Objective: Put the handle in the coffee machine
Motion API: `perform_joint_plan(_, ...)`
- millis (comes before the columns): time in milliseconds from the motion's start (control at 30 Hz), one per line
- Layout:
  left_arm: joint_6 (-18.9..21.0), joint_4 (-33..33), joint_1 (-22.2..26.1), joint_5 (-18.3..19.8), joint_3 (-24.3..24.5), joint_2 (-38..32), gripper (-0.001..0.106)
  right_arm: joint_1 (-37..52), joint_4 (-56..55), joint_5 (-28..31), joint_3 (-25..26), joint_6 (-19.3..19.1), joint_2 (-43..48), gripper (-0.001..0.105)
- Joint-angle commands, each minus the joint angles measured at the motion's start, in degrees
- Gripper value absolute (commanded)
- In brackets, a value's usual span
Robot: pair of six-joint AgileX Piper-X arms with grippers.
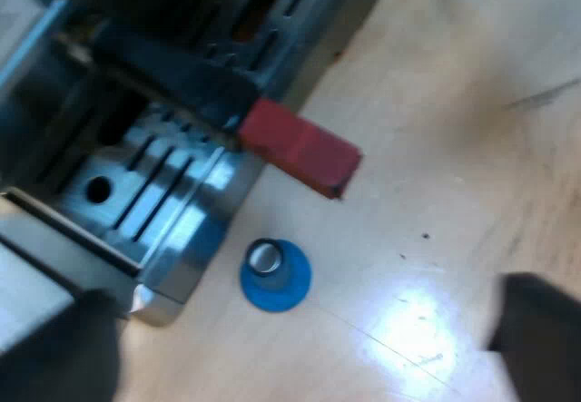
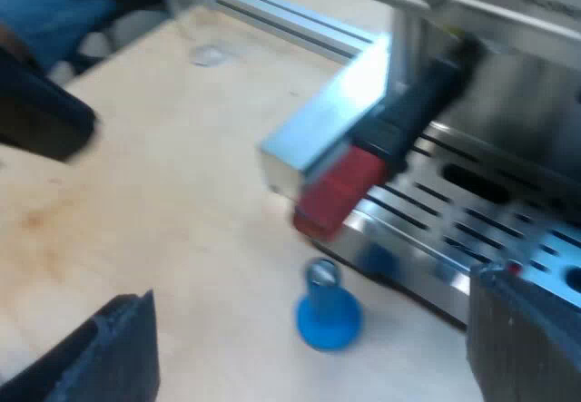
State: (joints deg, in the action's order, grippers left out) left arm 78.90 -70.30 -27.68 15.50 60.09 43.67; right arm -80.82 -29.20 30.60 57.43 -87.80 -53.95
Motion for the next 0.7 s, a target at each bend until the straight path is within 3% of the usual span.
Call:
perform_joint_plan(33,0.1,-0.1,1.3,-0.7,1.3,-0.7,0.098,0.3,-0.7,-3.5,2.5,-1.0,0.5,0.072)
perform_joint_plan(200,1.0,1.4,4.8,-0.7,5.8,-0.9,0.098,5.9,-6.5,-9.9,6.9,-1.1,0.6,0.072)
perform_joint_plan(300,2.3,4.3,7.3,-0.7,8.6,-0.9,0.098,14.4,-9.5,-16.6,9.2,-0.8,0.7,0.072)
perform_joint_plan(600,7.6,8.0,14.6,-0.7,11.3,-0.9,0.098,34.5,-15.5,-20.7,13.0,-1.2,0.8,0.071)
perform_joint_plan(700,9.5,8.0,17.1,-0.7,11.3,-0.9,0.098,40.1,-19.5,-20.6,13.8,-4.8,1.5,0.071)
